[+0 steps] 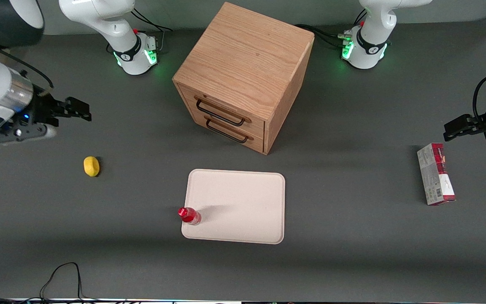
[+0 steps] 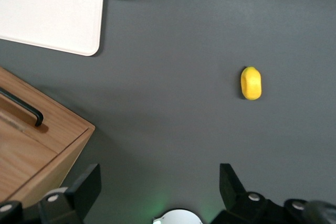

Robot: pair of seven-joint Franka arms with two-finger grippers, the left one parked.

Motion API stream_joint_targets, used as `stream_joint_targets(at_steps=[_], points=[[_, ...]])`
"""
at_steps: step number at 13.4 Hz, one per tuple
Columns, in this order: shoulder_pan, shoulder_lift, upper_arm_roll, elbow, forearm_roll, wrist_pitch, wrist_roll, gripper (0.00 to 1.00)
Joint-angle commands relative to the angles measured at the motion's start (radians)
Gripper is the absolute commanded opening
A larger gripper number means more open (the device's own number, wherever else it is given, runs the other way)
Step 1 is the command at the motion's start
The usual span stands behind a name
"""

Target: Place coke bottle on tray

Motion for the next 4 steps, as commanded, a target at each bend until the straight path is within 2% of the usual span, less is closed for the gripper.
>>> stream_joint_targets(at_steps=[1,4], points=[[-0.012,-0.01,-0.005,0.005,0.003,0.024,-0.027,1.0],[-0.002,0.007,-0.034,0.037,0.006,0.004,-0.039,1.0]])
